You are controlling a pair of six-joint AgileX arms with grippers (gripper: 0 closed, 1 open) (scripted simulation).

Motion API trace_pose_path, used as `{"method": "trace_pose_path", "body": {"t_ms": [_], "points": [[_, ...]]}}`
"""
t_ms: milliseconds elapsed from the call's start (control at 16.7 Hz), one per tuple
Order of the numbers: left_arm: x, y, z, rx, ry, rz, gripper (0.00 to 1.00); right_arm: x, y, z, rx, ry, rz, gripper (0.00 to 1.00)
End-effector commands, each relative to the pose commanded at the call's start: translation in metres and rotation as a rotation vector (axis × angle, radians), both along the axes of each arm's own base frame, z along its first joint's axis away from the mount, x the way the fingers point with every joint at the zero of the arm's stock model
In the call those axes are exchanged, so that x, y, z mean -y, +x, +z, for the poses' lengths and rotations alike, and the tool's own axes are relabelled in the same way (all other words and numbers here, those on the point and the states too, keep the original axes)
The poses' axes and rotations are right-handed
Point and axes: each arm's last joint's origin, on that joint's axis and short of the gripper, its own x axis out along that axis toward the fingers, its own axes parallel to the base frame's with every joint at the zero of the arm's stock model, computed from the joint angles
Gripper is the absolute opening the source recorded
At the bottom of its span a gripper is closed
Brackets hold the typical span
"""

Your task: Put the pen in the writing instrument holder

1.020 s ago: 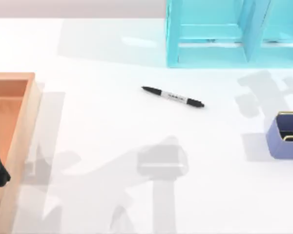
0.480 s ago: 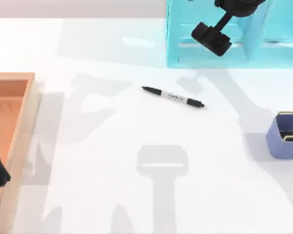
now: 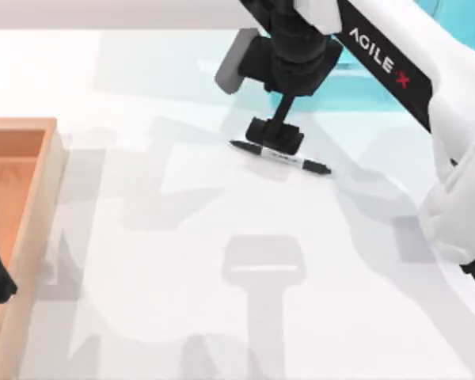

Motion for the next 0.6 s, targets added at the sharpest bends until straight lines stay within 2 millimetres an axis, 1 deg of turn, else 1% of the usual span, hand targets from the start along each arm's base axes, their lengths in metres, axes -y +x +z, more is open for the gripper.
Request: {"method": "trace_pose_path", "body": {"t_ms": [120, 180, 480, 540, 600], "points": [[0.000, 0.000, 0.000, 0.000, 0.000, 0.000, 1.00, -0.006, -0.001, -0.012, -0.021, -0.015, 0.019, 1.00], [0.000, 0.000, 0.000, 0.000, 0.000, 0.000, 1.00, -0.007, -0.001, -0.015, -0.027, -0.019, 0.023, 1.00], [0.000, 0.000, 0.000, 0.000, 0.000, 0.000, 1.00, -0.005, 0.001, -0.017, -0.029, -0.020, 0.017, 1.00], [0.000, 0.000, 0.000, 0.000, 0.000, 0.000, 1.00, -0.006, 0.000, -0.018, -0.029, -0.020, 0.017, 1.00], [0.000, 0.000, 0.000, 0.000, 0.000, 0.000, 1.00, -0.012, -0.002, -0.021, -0.029, -0.020, 0.017, 1.00]]}}
